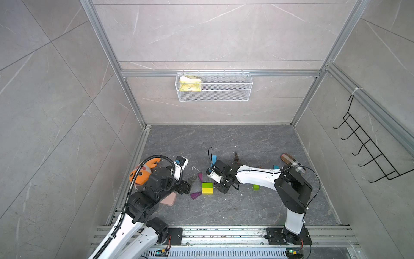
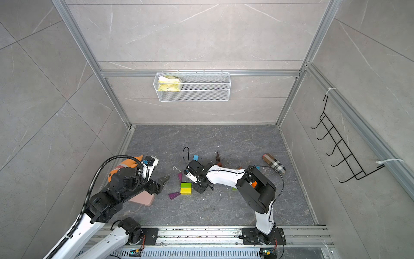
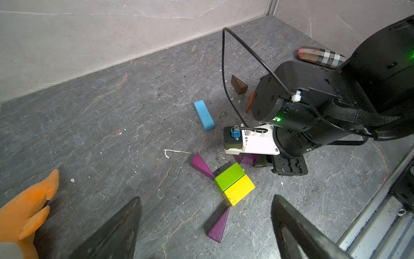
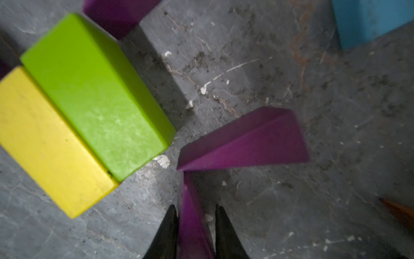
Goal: Assemble a small pinwheel with building blocks
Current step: Adjust the building block at the center of the board.
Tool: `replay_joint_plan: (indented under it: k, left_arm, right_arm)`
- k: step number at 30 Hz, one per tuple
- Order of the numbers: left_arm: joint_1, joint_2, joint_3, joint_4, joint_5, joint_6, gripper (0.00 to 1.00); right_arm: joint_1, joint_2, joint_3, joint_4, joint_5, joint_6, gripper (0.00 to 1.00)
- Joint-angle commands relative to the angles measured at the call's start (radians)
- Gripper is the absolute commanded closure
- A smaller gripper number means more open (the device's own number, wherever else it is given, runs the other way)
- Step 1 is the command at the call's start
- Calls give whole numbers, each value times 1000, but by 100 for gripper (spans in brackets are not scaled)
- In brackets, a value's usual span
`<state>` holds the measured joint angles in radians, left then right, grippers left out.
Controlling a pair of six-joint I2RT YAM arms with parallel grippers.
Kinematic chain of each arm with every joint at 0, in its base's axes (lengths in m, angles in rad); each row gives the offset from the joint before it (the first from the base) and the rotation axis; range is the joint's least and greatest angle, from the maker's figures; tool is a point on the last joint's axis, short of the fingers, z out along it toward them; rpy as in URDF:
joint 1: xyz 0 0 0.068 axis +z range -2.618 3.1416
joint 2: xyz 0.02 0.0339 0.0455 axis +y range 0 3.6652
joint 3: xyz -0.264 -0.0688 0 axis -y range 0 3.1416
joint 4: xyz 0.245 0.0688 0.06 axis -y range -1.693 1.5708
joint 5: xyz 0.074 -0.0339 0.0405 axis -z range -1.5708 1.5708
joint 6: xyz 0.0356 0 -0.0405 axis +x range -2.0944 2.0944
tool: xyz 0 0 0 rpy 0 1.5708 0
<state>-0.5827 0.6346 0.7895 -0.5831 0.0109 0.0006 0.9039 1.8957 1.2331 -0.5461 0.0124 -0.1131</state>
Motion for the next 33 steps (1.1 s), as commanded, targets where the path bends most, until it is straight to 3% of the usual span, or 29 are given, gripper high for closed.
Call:
replay_joint_plan:
  k: [1,18,27,33]
  left_arm:
    - [4,2,0,22,27,13,9]
    - [4,-20,-11,34,22,19,9]
    - [4,2,-9,39,17,27,9]
    - [3,7,-6,31,-37,24,9]
  right_arm:
    - [2,29,30,-14,7,-5,94]
    - [4,52,50,-6,-13,-6,93]
    - [17,-95,-102,-51,10,26,93]
    - [65,-124,-107,-86,9,-44,92]
